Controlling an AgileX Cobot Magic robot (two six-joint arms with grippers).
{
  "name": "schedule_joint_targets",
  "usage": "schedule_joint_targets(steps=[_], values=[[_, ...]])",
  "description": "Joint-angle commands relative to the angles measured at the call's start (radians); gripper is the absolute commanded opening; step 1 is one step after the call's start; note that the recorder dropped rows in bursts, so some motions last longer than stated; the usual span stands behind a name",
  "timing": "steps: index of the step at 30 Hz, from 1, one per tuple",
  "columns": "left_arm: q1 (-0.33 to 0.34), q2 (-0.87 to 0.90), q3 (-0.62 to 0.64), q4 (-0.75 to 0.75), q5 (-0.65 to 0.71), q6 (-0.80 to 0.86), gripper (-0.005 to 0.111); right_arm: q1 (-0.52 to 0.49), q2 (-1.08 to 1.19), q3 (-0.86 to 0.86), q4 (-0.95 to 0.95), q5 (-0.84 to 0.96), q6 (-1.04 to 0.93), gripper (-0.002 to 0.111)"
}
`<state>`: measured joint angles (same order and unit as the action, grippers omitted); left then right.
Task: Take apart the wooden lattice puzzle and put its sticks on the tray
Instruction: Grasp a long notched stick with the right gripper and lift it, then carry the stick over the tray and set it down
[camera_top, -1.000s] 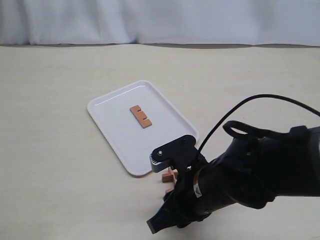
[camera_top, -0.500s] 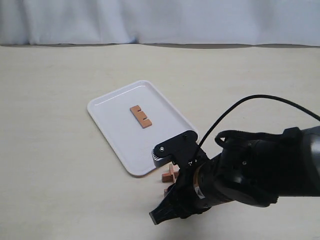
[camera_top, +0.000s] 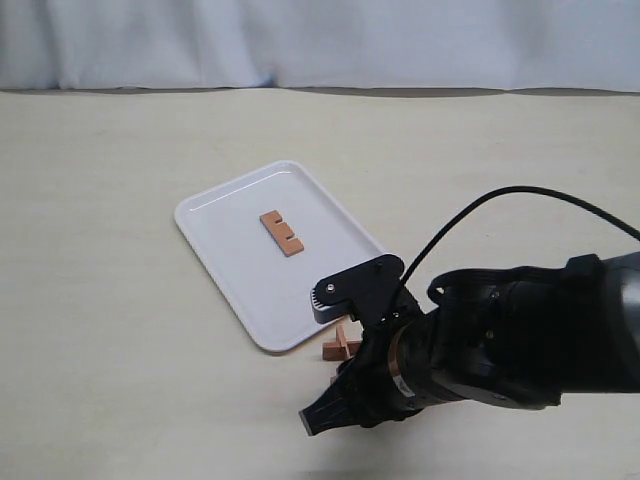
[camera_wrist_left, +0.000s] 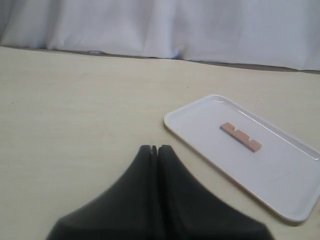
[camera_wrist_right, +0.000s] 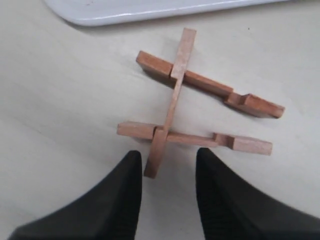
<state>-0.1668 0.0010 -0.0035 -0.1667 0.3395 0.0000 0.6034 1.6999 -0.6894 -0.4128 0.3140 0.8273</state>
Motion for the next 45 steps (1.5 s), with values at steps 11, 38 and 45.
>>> schedule_joint_targets(steps=[11,38,45], values=[[-0.009,-0.001,0.004,-0.002,-0.010,0.000,0.000,0.000,0.021,0.004,0.008,-0.035,0.025,0.007],[-0.009,-0.001,0.004,-0.002,-0.010,0.000,0.000,-0.002,-0.227,-0.040,-0.667,0.085,0.467,0.005],[-0.009,-0.001,0.004,-0.002,-0.010,0.000,0.000,-0.002,-0.035,-0.195,-0.807,0.080,0.546,0.005]])
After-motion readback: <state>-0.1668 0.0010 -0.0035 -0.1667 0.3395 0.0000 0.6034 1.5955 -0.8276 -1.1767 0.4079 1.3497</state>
